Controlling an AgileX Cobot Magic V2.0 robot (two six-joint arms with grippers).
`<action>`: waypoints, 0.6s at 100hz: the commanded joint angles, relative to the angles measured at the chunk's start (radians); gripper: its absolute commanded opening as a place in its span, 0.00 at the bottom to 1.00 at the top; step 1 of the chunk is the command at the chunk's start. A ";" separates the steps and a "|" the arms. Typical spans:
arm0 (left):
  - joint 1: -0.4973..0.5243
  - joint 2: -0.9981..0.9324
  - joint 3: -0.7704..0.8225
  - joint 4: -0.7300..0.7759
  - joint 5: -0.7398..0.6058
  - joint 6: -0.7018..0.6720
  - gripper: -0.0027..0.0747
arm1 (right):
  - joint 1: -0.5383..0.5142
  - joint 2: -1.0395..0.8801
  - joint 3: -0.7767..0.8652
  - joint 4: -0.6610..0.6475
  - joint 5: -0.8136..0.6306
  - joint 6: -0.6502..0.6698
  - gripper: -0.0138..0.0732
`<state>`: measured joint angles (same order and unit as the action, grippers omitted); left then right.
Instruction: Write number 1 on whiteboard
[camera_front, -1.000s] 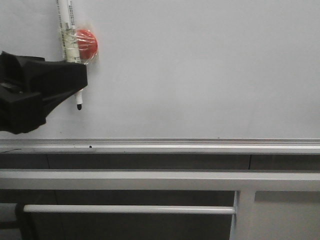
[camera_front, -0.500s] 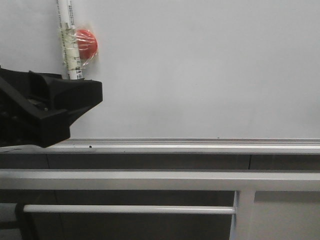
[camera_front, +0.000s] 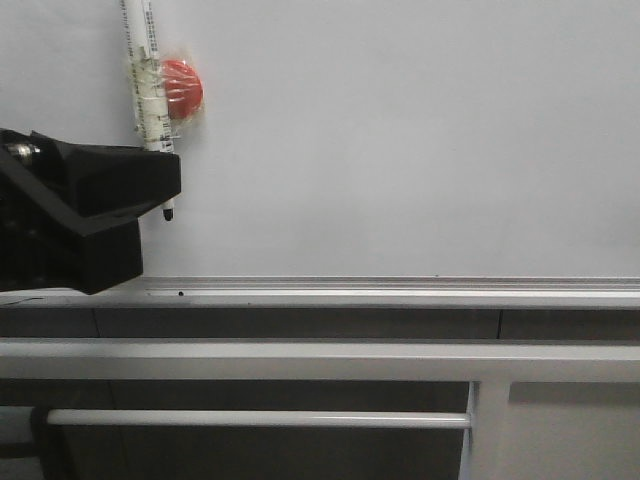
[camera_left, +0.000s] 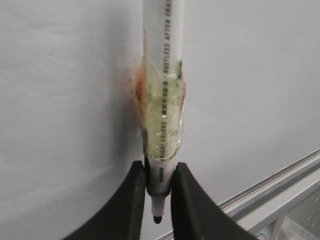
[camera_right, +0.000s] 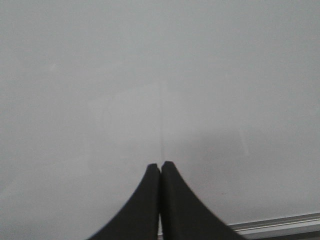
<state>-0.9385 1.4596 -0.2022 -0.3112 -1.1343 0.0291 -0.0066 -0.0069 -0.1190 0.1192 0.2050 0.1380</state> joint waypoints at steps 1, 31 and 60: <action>-0.006 -0.016 -0.023 0.023 -0.247 -0.008 0.01 | -0.007 0.009 -0.035 0.004 -0.086 -0.001 0.10; -0.006 -0.018 -0.007 0.099 -0.247 -0.008 0.01 | -0.007 0.009 -0.035 0.085 -0.098 0.001 0.10; -0.006 -0.038 0.086 0.183 -0.247 -0.008 0.01 | -0.007 0.009 -0.038 0.115 -0.040 0.001 0.10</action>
<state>-0.9385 1.4522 -0.1290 -0.1520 -1.1350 0.0283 -0.0066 -0.0069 -0.1190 0.2309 0.2277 0.1380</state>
